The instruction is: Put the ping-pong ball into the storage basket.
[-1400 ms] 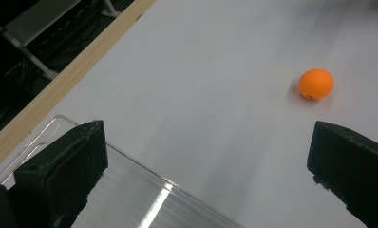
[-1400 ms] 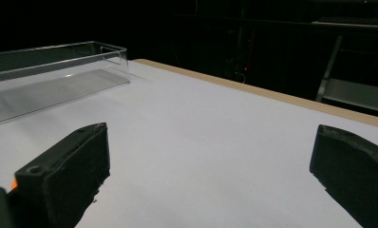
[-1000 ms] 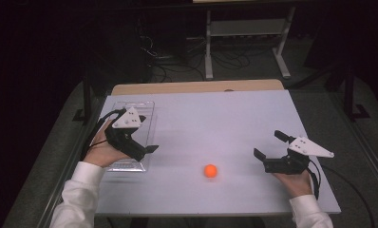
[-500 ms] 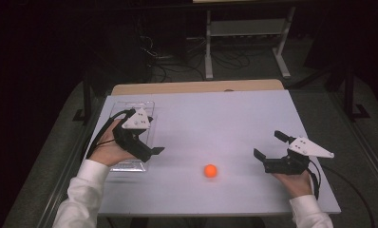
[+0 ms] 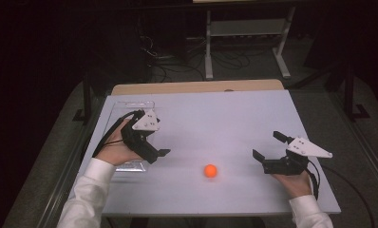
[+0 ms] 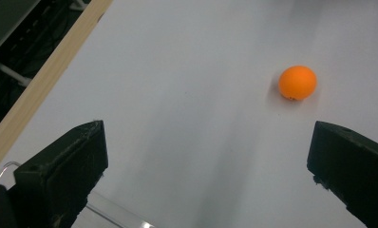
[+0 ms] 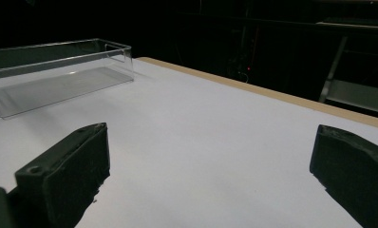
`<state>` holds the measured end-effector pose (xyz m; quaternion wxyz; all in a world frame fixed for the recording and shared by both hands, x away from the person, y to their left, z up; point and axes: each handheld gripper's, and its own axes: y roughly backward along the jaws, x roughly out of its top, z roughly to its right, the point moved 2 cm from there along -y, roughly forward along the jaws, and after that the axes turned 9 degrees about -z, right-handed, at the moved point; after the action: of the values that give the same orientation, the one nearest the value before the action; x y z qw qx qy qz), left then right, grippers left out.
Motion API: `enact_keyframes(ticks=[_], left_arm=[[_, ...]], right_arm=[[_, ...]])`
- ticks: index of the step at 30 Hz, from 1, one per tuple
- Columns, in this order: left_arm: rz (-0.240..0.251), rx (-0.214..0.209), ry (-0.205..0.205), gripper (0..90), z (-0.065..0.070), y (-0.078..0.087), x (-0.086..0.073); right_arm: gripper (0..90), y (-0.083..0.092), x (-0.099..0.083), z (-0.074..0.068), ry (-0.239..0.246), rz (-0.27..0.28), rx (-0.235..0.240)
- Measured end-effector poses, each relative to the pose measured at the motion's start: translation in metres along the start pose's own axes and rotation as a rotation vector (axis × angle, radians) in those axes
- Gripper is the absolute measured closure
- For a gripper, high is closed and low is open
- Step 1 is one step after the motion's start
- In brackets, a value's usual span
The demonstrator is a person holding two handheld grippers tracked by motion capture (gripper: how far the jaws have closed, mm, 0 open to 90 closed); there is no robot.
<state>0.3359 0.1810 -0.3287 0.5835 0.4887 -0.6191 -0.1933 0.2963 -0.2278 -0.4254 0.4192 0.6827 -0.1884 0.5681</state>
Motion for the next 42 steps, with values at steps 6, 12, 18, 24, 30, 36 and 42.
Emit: enact_keyframes(ticks=[6, 12, 18, 24, 30, 36, 42], left_arm=[[-0.010, -0.011, -0.017, 0.0, 0.002, -0.005, 0.006], [-0.021, -0.016, -0.030, 0.0, 0.004, -0.009, 0.010], [-0.033, -0.020, -0.047, 0.0, 0.007, -0.012, 0.015], [-0.038, -0.025, -0.053, 0.0, 0.008, -0.017, 0.018], [-0.049, -0.030, -0.068, 0.0, 0.010, -0.022, 0.023], [-0.060, -0.037, -0.075, 0.0, 0.013, -0.027, 0.025], [-0.070, -0.040, -0.083, 0.0, 0.014, -0.031, 0.027]], right_arm=[[0.0, 0.000, 0.000, 0.000, 0.003, -0.001, 0.001], [0.0, 0.001, 0.000, -0.001, 0.004, -0.001, 0.002], [0.0, 0.000, 0.000, -0.001, 0.004, -0.001, 0.003], [0.0, 0.000, 0.000, -0.002, 0.006, -0.005, 0.004], [0.0, 0.000, 0.000, -0.002, 0.009, -0.005, 0.004], [0.0, 0.000, 0.000, -0.002, 0.011, -0.007, 0.005], [0.0, -0.001, 0.000, -0.003, 0.016, -0.011, 0.006]])
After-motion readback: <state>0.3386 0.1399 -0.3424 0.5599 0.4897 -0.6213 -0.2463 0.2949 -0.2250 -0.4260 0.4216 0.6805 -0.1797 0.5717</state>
